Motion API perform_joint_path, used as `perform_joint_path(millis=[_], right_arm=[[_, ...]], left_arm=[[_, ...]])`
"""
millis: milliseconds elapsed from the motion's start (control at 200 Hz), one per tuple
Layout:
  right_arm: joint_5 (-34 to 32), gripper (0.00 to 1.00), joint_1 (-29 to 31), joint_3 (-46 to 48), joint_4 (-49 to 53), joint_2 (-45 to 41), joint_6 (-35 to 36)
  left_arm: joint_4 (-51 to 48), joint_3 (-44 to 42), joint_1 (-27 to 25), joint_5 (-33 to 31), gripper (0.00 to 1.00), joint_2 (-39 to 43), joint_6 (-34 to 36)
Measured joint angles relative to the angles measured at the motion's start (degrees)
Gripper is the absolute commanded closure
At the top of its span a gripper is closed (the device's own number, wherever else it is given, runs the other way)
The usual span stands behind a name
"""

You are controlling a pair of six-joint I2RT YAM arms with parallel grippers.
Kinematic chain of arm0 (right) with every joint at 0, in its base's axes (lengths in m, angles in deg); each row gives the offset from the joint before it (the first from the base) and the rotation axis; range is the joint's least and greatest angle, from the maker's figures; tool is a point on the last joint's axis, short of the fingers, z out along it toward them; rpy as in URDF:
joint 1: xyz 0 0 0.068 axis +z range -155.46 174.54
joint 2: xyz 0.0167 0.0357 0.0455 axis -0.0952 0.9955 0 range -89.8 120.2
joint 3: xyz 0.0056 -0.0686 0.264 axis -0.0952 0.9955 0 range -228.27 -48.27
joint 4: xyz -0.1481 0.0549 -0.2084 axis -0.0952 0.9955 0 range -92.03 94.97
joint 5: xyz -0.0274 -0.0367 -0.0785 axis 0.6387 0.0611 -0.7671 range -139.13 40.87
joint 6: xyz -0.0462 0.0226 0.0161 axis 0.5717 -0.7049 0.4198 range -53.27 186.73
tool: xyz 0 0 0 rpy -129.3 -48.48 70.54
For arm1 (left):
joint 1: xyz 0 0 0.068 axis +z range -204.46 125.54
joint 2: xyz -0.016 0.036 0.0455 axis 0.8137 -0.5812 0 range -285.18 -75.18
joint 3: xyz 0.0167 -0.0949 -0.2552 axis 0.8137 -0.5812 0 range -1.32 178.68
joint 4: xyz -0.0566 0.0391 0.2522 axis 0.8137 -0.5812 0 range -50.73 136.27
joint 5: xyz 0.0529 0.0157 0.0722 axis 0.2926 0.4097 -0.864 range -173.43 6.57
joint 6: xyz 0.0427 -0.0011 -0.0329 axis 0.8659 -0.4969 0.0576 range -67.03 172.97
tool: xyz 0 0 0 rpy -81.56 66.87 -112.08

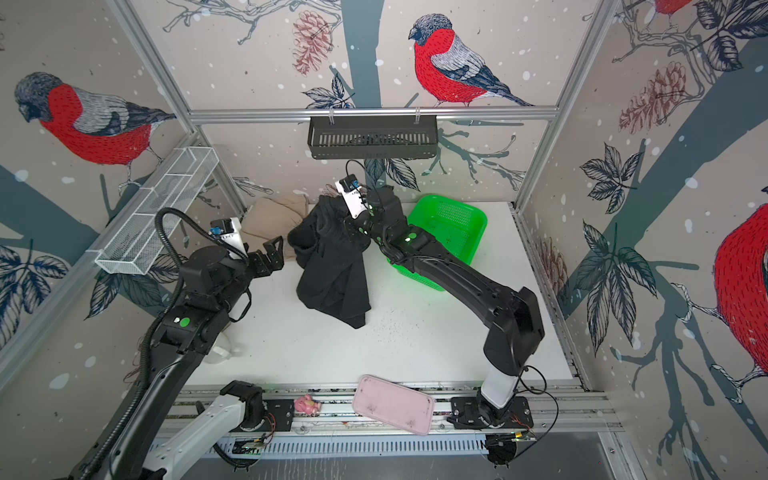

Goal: Fold and stack the shorts
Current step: 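Lay the sweatpants on the table center and open the right gripper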

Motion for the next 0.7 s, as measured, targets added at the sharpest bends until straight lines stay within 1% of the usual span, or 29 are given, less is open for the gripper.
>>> perform_joint_path(millis=[45, 70, 105, 175, 280, 320, 375, 425, 500, 585, 700], right_arm=[[-0.4, 0.99, 0.0, 0.4, 0.0, 2.3, -1.3], [-0.7, 0.95, 0.0, 0.5, 0.1, 3.5, -1.3], [-0.9, 0.86, 0.0, 0.5, 0.2, 5.0, -1.4], [-1.3, 0.58, 0.1, 0.4, 0.8, 7.4, -1.4], [-2.4, 0.40, 1.0, -2.1, 4.1, 9.5, -1.0], [-3.9, 0.33, 1.4, -4.1, 6.7, 9.8, -0.9], [-6.1, 0.29, 1.6, -6.8, 9.5, 9.8, -0.9], [-9.7, 0.24, 1.4, -9.1, 11.5, 9.6, -0.9], [-16.1, 0.22, 0.7, -10.5, 14.6, 8.9, -1.0], [-22.5, 0.22, -0.4, -10.1, 18.8, 8.5, -1.5], [-26.3, 0.22, -3.1, -7.8, 24.7, 8.5, -4.5]], left_arm=[[-0.3, -0.9, 0.0, 0.3, 0.03, -0.7, 0.0], [-0.7, -1.4, 0.0, 0.7, 0.03, -0.9, 0.0], [-0.9, -1.9, 0.0, 1.4, 0.03, -1.1, -0.1], [-0.6, -2.5, 0.0, 1.5, 0.03, -1.4, -0.3], [-0.4, -3.5, 0.0, 1.6, 0.03, -1.8, -0.8], [-0.4, -3.6, 0.0, 1.9, 0.03, -2.0, -1.2], [-0.4, -3.8, 0.0, 2.0, 0.03, -2.2, -1.1], [-0.3, -4.0, 0.0, 2.0, 0.03, -2.2, -1.2], [0.0, -4.7, 0.0, 2.8, 0.03, -2.2, -1.6], [0.3, -5.6, 0.0, 3.0, 0.03, -2.2, -1.6], [0.5, -6.1, 0.0, 3.0, 0.03, -2.4, -1.6]])
